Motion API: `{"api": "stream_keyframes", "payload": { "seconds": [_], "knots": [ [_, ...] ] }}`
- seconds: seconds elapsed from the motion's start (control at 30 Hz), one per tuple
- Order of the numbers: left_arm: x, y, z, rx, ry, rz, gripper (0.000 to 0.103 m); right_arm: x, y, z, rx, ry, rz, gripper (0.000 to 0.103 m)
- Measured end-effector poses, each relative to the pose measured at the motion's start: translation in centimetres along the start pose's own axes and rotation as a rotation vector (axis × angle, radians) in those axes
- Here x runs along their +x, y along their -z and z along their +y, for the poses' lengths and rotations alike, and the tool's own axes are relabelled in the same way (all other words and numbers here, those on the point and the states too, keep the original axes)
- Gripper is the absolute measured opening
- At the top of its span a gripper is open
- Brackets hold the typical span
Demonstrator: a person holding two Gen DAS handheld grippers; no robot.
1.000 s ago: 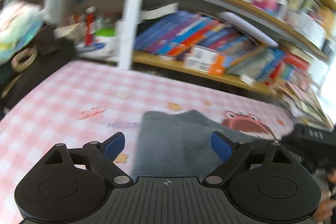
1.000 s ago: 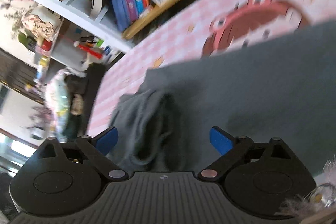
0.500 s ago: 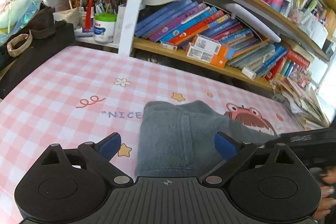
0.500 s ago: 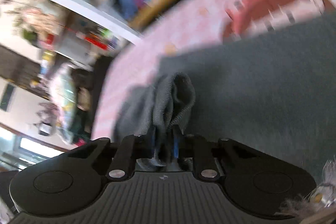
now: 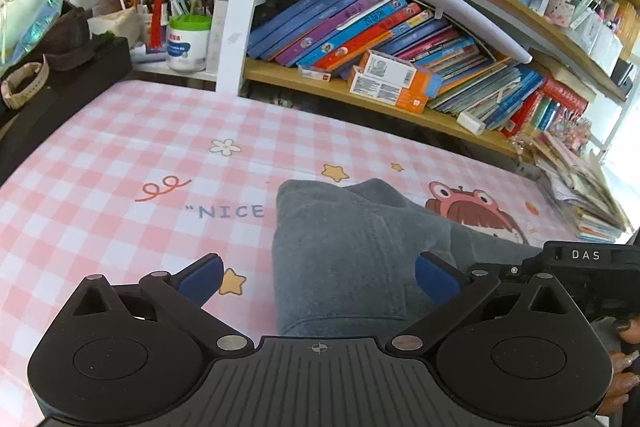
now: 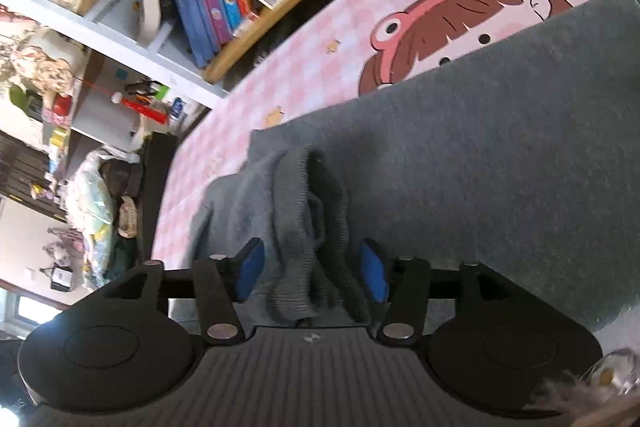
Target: Fold clothes
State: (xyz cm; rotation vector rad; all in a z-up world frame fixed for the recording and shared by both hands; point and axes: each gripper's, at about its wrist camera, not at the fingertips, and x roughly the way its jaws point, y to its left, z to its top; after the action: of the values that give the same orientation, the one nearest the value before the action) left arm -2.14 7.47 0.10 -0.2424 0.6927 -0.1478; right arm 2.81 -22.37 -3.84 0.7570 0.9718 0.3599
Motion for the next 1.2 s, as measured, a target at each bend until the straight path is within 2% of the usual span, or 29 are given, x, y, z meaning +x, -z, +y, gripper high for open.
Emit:
{"api": "stream_keyframes", "payload": {
  "seconds": [0.33, 0.73, 1.03, 1.2],
  "knots": [
    [-0.4, 0.1, -0.1, 0.004, 0.013, 0.007, 0.103, -1.0, 0.2, -0.4, 0.015, 0.05, -0.034, 0.06],
    [-0.5, 0.2, -2.6, 0.104, 0.047, -0.008, 0.103, -4.0, 0.6, -0.7, -0.016, 0.103, -0.101, 0.064],
    [0.4, 0.6, -5.1, 0.124, 0.094, 0.007, 0.103, -8.8, 0.5, -5.0, 0.12, 0.159, -0.203, 0.064],
    [0.8, 1.1, -7.3, 0.15, 0.148, 0.001, 0.103, -12.2, 0.7, -8.3, 0.211, 0.202, -0.277, 0.061]
  ]
}}
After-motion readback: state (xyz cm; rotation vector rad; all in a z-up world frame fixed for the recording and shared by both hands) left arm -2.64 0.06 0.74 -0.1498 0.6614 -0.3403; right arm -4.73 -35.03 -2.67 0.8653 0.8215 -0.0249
